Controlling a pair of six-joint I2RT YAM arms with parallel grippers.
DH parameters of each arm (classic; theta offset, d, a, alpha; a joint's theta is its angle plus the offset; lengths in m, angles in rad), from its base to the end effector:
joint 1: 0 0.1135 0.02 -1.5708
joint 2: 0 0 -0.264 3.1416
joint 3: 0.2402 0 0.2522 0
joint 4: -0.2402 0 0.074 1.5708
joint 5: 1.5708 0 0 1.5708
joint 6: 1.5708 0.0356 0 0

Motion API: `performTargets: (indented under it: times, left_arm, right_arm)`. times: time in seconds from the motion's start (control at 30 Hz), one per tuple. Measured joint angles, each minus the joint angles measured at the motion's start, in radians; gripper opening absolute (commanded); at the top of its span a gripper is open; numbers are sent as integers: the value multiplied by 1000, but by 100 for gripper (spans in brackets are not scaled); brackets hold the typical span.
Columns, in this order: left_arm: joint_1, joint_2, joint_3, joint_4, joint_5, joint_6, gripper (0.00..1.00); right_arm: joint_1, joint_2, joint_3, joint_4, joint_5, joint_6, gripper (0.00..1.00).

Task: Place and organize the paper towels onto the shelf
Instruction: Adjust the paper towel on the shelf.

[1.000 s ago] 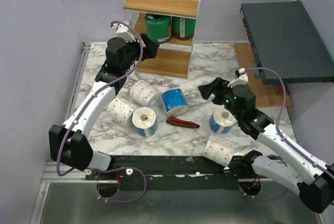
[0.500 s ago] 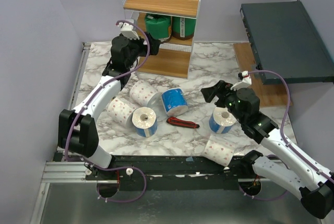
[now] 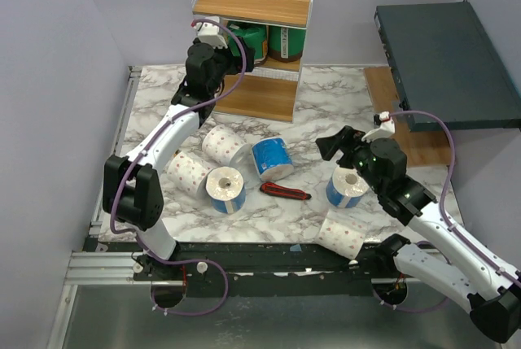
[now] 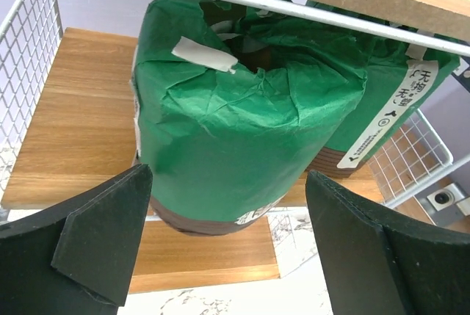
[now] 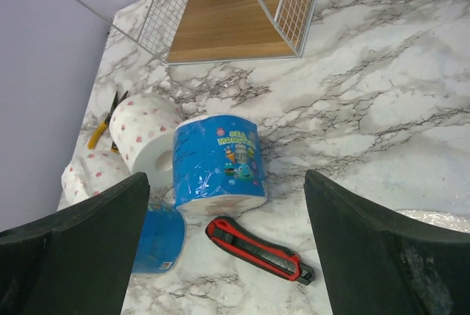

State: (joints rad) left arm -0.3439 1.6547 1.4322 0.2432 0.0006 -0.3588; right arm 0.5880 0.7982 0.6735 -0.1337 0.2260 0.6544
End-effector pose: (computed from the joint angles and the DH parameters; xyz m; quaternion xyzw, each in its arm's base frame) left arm 0.3802 -0.1362 0.3833 -0.0050 0.6997 -0.2461 0.6707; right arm 0.1636 0.0995 0.3038 0.0949 0.7845 0.2802 0.5450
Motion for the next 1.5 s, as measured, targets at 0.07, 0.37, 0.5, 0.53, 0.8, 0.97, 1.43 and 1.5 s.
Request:
performTargets:
  times: [0.07,0.37,0.5,0.53,0.8,0.97,1.43,1.5]
  left_arm:
    - [-11,23,19,-6,-30,3,86]
    - [-54,41,32,-19,-145,-20,80]
    - [-80,41,32,-18,-169,-27,79]
    - [-87,42,32,-17,-172,-28,79]
    - [-115,46,31,-16,-190,-39,79]
    - [-134,46,31,-16,-193,-43,79]
    - [-198,90,61,-34,-184,-50,79]
    - [-203,102,79,-42,-180,-50,79]
  right_arm:
    - [0,-8,0,-5,2,0,90]
    - [0,-26,-5,-23,9,0,90]
    - [0,-26,-5,-26,9,0,90]
    - [0,-26,-5,-26,9,0,90]
    - [0,-27,-10,-26,11,0,90]
    - [0,-27,-11,-27,12,0,90]
    - [0,-27,-11,-34,13,0,90]
    - [0,-27,-11,-34,13,0,90]
